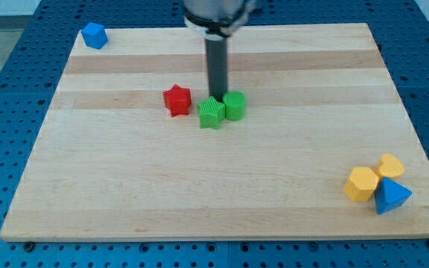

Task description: Move the green circle to the top right corner of the board

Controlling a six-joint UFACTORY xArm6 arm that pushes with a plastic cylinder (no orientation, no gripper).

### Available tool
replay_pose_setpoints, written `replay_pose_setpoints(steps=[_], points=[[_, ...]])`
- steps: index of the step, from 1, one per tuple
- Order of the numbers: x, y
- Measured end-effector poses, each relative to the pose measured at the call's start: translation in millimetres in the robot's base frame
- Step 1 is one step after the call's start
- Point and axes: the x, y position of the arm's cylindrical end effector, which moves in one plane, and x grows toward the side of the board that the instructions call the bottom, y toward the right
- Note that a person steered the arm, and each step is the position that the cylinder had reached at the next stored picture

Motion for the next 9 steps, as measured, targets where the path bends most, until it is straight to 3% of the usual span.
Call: replay_pose_setpoints(steps=[2, 3, 6, 8, 9], points=[[59, 12], [69, 58], [-29, 179], [-98, 218], [-106, 220]])
